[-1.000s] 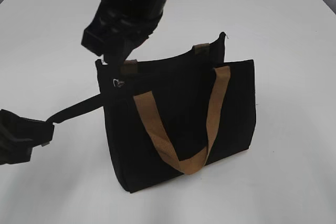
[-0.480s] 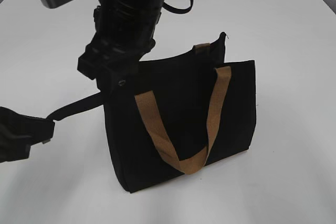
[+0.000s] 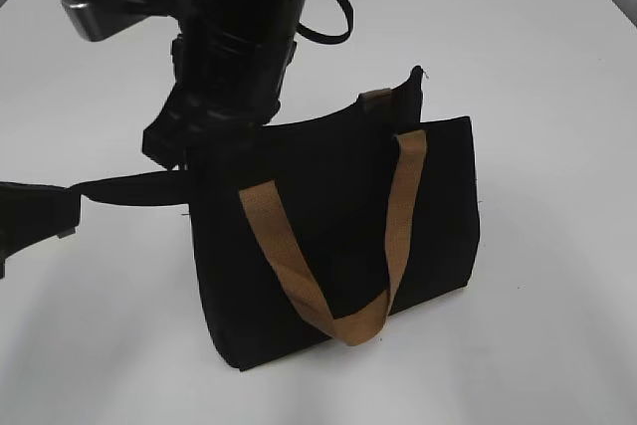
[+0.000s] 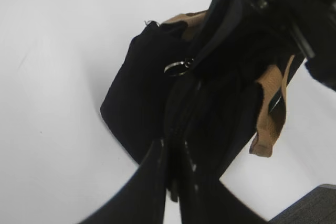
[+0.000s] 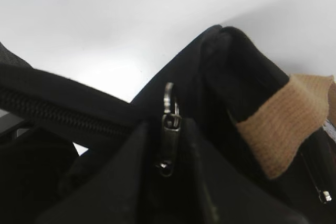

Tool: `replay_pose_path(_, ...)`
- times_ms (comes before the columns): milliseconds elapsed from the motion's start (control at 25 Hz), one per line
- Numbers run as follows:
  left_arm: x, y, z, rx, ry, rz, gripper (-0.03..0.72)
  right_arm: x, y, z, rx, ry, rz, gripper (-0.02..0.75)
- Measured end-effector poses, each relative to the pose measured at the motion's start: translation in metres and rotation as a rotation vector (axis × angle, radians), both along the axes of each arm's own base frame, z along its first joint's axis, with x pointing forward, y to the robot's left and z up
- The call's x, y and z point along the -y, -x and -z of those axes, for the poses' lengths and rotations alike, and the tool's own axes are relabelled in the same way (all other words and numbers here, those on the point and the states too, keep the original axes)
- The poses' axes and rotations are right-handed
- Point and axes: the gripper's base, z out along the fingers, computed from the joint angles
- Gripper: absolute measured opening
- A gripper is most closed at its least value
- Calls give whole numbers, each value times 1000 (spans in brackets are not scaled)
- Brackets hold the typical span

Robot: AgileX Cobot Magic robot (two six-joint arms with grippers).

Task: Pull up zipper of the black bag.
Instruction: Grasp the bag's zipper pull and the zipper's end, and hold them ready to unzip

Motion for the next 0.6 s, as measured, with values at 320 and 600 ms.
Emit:
replay_pose_path(320,0,0,2,-16,-11,1,24,2,-1,1,23,27,-9,-1)
replay_pose_path(600,-2,4,9,-89,-63,8,24,9,-2,-13,52,16,1,-1)
